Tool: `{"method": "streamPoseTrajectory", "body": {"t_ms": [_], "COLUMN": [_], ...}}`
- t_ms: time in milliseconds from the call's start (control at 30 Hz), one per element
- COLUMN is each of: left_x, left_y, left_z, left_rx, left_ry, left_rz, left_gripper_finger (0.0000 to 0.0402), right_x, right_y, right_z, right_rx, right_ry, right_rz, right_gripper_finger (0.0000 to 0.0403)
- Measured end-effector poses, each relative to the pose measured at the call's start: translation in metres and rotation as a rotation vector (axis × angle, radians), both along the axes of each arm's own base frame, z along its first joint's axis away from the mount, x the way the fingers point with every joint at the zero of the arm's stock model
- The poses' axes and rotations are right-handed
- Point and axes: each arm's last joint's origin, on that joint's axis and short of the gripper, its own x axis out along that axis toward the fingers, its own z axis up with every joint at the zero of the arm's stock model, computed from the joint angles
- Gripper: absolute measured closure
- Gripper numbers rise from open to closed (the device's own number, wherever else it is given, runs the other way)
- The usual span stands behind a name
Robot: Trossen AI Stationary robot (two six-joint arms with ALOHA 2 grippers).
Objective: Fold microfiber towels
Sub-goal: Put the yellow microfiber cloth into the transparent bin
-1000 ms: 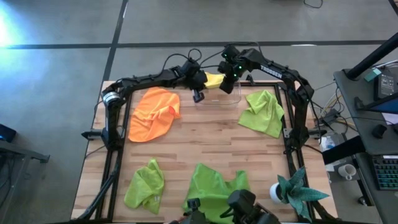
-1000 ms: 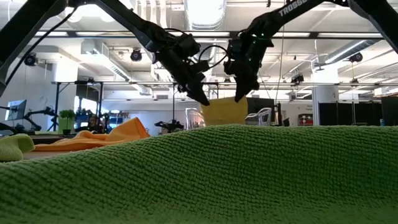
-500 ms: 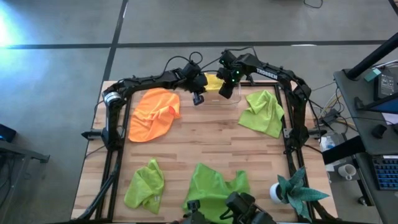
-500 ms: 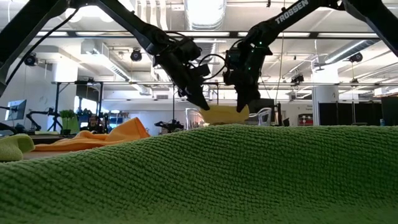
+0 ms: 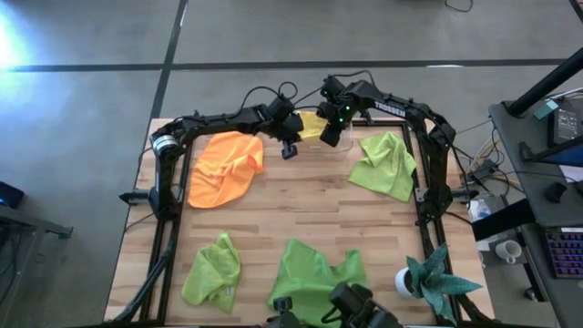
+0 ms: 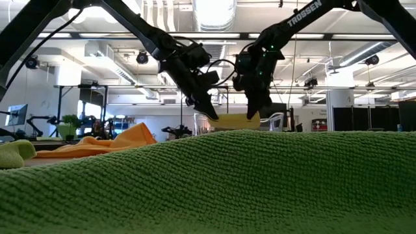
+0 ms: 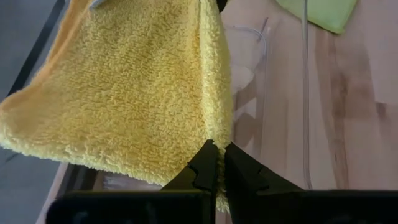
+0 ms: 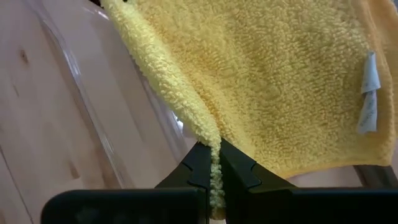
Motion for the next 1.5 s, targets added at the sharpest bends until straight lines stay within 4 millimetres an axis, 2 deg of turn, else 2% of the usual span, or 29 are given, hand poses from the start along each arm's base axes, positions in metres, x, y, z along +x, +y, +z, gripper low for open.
{"method": "streamPoseTrajectory", "body": {"t_ms": [333, 600, 967, 1500], "left_x": [0.000, 0.000, 0.000, 0.001], "left_y": [-0.002, -0.002, -0.002, -0.002], "left_z": [-0.002, -0.003, -0.002, -0.001], "left_rx": [-0.008, -0.008, -0.008, 0.001], "left_ry": [0.012, 0.007, 0.007, 0.009], "left_rz": [-0.005, -0.008, -0.006, -0.007], "left_gripper_finger": [0.0400, 0.0400, 0.0400, 0.0398], "right_x": [0.003, 0.001, 0.003, 0.001], "right_y": [0.007, 0.009, 0.010, 0.010], "right_z": [-0.004, -0.015, -0.015, -0.010], "right_rx": [0.026, 0.044, 0.040, 0.033], "right_ry": [0.002, 0.012, 0.009, 0.001], "right_rz": [0.014, 0.012, -0.001, -0.038], "right_gripper_finger": [0.0392, 0.0392, 0.0389, 0.0276]}}
